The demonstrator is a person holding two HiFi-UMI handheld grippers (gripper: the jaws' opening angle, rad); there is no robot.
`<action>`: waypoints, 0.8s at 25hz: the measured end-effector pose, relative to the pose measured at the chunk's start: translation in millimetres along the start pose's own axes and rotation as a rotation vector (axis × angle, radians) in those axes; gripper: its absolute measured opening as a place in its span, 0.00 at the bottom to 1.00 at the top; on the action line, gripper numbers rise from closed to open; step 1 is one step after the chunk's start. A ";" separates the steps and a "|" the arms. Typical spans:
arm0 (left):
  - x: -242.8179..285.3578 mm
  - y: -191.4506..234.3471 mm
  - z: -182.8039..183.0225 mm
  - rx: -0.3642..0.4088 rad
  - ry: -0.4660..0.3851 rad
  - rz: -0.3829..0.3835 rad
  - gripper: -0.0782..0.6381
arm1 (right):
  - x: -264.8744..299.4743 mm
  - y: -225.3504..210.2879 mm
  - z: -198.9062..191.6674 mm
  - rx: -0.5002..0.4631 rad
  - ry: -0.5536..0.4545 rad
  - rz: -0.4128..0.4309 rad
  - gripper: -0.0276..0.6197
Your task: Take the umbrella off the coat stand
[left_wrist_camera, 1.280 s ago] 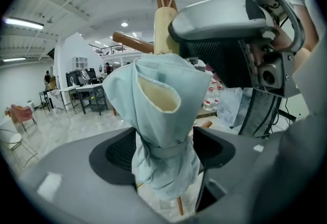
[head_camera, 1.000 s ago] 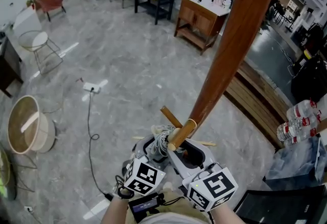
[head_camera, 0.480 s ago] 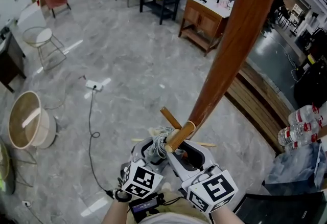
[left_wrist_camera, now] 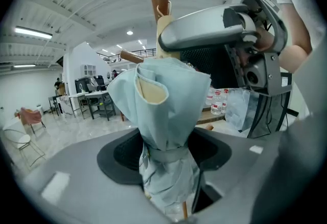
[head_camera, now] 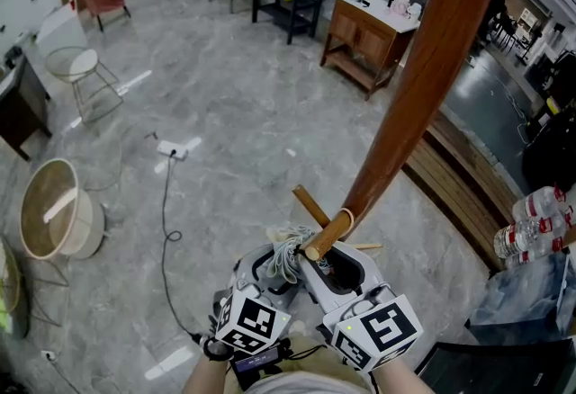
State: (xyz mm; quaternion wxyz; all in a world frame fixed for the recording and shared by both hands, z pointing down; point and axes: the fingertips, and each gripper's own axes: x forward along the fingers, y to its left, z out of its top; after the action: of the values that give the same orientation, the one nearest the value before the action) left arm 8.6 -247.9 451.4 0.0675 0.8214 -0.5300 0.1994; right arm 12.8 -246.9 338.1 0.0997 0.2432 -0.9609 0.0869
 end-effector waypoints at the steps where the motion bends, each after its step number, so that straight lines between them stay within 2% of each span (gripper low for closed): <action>1: -1.6 0.8 2.1 -0.001 -0.002 0.001 0.52 | 0.0 1.5 2.8 -0.010 -0.009 0.001 0.24; 13: -24.5 8.2 17.3 0.013 -0.016 0.031 0.52 | -4.5 22.5 24.2 -0.045 -0.069 0.030 0.24; 20: -47.8 11.6 14.3 0.013 -0.013 0.070 0.52 | -6.3 46.1 29.0 -0.061 -0.080 0.067 0.24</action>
State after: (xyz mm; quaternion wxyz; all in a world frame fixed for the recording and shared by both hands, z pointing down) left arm -15.3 -217.2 418.0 0.0516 0.8042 -0.5574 0.1998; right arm -8.4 -210.3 303.2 0.0657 0.2109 -0.9740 0.0509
